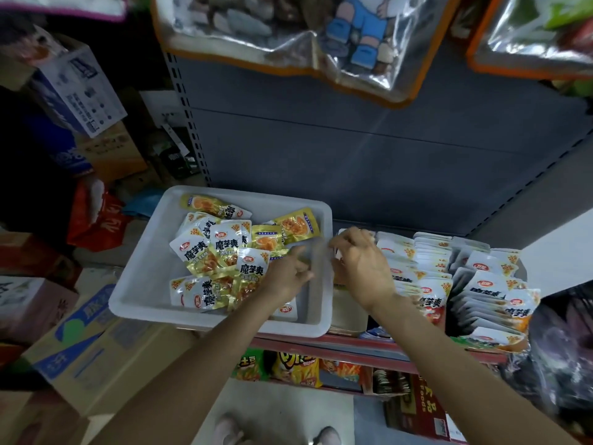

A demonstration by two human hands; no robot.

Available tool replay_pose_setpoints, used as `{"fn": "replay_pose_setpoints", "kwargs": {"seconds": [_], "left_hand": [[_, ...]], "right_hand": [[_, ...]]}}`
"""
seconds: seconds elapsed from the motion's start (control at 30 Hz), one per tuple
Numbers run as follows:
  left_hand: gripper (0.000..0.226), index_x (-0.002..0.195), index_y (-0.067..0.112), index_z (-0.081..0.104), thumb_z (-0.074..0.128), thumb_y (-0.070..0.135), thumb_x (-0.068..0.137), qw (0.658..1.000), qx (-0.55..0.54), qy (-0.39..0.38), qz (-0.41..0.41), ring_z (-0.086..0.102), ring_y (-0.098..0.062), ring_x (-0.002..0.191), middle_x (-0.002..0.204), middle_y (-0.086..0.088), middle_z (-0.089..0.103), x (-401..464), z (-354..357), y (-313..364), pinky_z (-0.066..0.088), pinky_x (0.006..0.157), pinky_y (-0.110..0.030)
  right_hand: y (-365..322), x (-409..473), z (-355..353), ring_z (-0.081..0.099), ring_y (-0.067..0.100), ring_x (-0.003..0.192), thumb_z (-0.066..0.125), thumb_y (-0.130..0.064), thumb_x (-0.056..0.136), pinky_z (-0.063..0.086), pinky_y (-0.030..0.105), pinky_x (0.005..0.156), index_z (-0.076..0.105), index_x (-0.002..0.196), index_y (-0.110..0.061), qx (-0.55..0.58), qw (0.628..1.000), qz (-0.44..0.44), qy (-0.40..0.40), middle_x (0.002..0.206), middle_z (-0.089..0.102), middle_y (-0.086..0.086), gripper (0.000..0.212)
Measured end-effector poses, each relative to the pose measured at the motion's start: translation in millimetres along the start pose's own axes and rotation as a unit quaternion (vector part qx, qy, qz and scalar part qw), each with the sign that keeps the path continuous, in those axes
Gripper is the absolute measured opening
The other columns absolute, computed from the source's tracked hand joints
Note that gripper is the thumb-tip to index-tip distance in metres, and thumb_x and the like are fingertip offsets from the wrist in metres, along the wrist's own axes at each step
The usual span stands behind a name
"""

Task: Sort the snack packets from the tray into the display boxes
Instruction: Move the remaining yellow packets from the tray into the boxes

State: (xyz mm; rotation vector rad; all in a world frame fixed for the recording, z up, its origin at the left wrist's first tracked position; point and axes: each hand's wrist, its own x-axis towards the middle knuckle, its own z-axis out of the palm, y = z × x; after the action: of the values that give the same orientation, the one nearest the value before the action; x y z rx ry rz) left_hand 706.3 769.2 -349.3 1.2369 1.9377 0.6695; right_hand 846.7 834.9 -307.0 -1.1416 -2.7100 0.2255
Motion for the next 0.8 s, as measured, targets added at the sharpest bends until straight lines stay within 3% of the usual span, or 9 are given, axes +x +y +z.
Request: {"fn": "replay_pose_setpoints", "kwargs": {"seconds": [0.1, 0.2, 0.3, 0.4, 0.47, 0.6, 0.67, 0.73, 0.8], "left_hand": [[0.046, 0.135, 0.009, 0.044, 0.057, 0.007, 0.091, 0.997, 0.024, 0.052, -0.05, 0.06, -0.023, 0.108, 0.121, -0.011, 0.062, -10.7, -21.5, -37.0, 0.046, 0.081, -0.026], [0.042, 0.131, 0.005, 0.048, 0.055, 0.001, 0.09, 0.989, 0.075, 0.068, -0.105, 0.056, -0.028, 0.112, 0.127, -0.015, 0.056, -12.5, -48.2, -73.4, 0.047, 0.085, -0.033], [0.034, 0.122, 0.0, 0.053, 0.056, 0.001, 0.087, 0.986, 0.08, 0.053, -0.136, 0.057, -0.033, 0.108, 0.118, -0.017, 0.059, -9.1, -63.0, -98.9, 0.047, 0.085, -0.038], [0.025, 0.112, -0.003, 0.058, 0.058, 0.002, 0.087, 0.983, 0.061, 0.033, -0.169, 0.059, -0.029, 0.096, 0.106, -0.016, 0.061, -5.0, -66.9, -109.5, 0.047, 0.078, -0.035], [0.023, 0.107, -0.005, 0.062, 0.058, 0.001, 0.086, 0.981, 0.064, 0.017, -0.184, 0.06, -0.027, 0.092, 0.102, -0.015, 0.063, 0.8, -66.0, -110.0, 0.046, 0.075, -0.034], [0.019, 0.102, -0.001, 0.066, 0.06, 0.01, 0.088, 0.973, 0.092, 0.01, -0.212, 0.062, -0.025, 0.095, 0.105, -0.013, 0.067, 8.6, -60.9, -103.4, 0.042, 0.067, -0.026], [0.021, 0.1, 0.001, 0.07, 0.064, 0.017, 0.087, 0.974, 0.091, 0.003, -0.207, 0.064, -0.023, 0.096, 0.105, -0.011, 0.069, 10.9, -59.0, -102.0, 0.047, 0.074, -0.028], [0.019, 0.102, 0.003, 0.071, 0.063, 0.011, 0.088, 0.982, 0.07, 0.014, -0.177, 0.063, -0.024, 0.102, 0.111, -0.01, 0.068, 9.8, -58.4, -97.9, 0.047, 0.086, -0.029], [0.02, 0.105, 0.002, 0.07, 0.056, 0.004, 0.09, 0.989, 0.033, 0.044, -0.136, 0.061, -0.025, 0.106, 0.114, -0.01, 0.067, 4.3, -60.2, -91.3, 0.045, 0.087, -0.028]], "right_hand": [[-28.3, 0.0, 12.0, 0.053, 0.026, 0.108, 0.057, -0.012, 0.089, 0.049, 0.036, 0.081, 0.058, 0.12, -0.012, 0.065, 0.997, -0.011, -0.051, 0.121, 0.05, 0.007, 0.031], [-54.2, 12.3, 34.6, 0.059, 0.028, 0.103, 0.051, -0.018, 0.094, 0.052, 0.037, 0.08, 0.056, 0.121, -0.014, 0.107, 0.987, 0.007, -0.12, 0.125, 0.049, 0.008, 0.028], [-70.9, 27.9, 69.0, 0.059, 0.031, 0.104, 0.048, -0.016, 0.094, 0.05, 0.035, 0.081, 0.052, 0.123, -0.014, 0.121, 0.966, 0.035, -0.224, 0.125, 0.053, 0.011, 0.03], [-80.1, 35.5, 97.9, 0.056, 0.027, 0.101, 0.043, -0.012, 0.095, 0.045, 0.032, 0.082, 0.052, 0.103, -0.017, 0.141, 0.941, 0.053, -0.303, 0.111, 0.056, 0.011, 0.013], [-79.4, 39.0, 111.8, 0.05, 0.025, 0.102, 0.043, -0.011, 0.096, 0.043, 0.031, 0.086, 0.053, 0.105, -0.014, 0.128, 0.934, 0.047, -0.331, 0.109, 0.05, 0.009, 0.014], [-80.8, 43.3, 109.1, 0.047, 0.027, 0.113, 0.043, -0.016, 0.098, 0.04, 0.033, 0.088, 0.052, 0.12, -0.004, 0.111, 0.925, 0.05, -0.361, 0.122, 0.045, 0.013, 0.027], [-82.1, 43.0, 104.6, 0.049, 0.03, 0.112, 0.043, -0.017, 0.097, 0.04, 0.032, 0.087, 0.053, 0.121, -0.002, 0.126, 0.922, 0.064, -0.36, 0.122, 0.048, 0.015, 0.03], [-79.9, 42.0, 102.3, 0.053, 0.03, 0.108, 0.049, -0.017, 0.093, 0.044, 0.034, 0.088, 0.052, 0.12, -0.004, 0.182, 0.914, 0.098, -0.35, 0.115, 0.054, 0.014, 0.029], [-77.4, 40.9, 97.5, 0.059, 0.029, 0.101, 0.055, -0.022, 0.092, 0.049, 0.041, 0.089, 0.044, 0.125, -0.007, 0.237, 0.907, 0.133, -0.321, 0.111, 0.06, 0.013, 0.038]]}}
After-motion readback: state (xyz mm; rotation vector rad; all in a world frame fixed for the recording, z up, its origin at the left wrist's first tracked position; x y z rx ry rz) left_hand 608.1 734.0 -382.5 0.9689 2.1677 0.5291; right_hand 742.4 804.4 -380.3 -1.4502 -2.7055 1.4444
